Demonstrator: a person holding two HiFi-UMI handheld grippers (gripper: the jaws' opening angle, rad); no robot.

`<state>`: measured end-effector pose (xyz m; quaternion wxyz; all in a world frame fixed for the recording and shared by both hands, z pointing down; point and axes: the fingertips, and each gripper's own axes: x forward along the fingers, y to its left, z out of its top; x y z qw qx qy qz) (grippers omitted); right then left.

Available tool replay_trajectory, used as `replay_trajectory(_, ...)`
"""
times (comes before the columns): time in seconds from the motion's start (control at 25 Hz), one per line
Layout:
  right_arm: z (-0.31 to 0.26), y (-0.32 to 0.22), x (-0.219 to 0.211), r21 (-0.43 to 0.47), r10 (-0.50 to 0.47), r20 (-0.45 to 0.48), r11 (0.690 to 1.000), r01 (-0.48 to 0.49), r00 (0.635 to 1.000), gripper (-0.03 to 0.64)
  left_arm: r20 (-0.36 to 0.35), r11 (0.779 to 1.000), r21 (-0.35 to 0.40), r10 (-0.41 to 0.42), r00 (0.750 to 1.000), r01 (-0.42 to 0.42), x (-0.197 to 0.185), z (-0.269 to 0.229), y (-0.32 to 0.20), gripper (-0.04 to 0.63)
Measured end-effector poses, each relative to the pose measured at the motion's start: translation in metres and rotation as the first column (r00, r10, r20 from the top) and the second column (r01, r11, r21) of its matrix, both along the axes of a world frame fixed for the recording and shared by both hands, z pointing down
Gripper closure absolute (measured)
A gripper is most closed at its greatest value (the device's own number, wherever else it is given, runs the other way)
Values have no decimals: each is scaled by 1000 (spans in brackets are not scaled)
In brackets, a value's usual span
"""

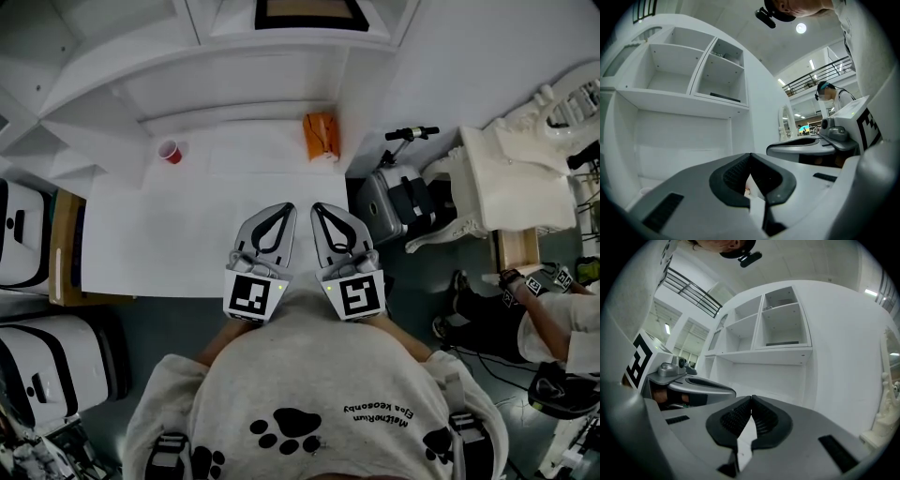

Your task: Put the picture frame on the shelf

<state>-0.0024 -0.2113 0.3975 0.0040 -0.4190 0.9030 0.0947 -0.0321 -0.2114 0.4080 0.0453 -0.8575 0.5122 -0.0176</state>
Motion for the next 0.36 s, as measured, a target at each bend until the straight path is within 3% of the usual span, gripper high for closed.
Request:
replay_trajectory(0.12, 2, 0, 3, -3, -6, -4, 1000, 6, 1000, 583, -15, 1000, 6, -3, 1000, 3, 4, 0, 0, 576)
replay_trajectory(0.24, 0, -2, 7, 0, -10, 7, 1000, 10, 1000, 583, 42, 1000, -31, -2, 999, 3, 8, 2, 0, 577)
replay_trajectory(0.36, 1, -2, 12, 5, -19, 0, 1000, 19, 1000, 583, 51, 999, -37, -5, 999, 7, 13, 4, -1, 577)
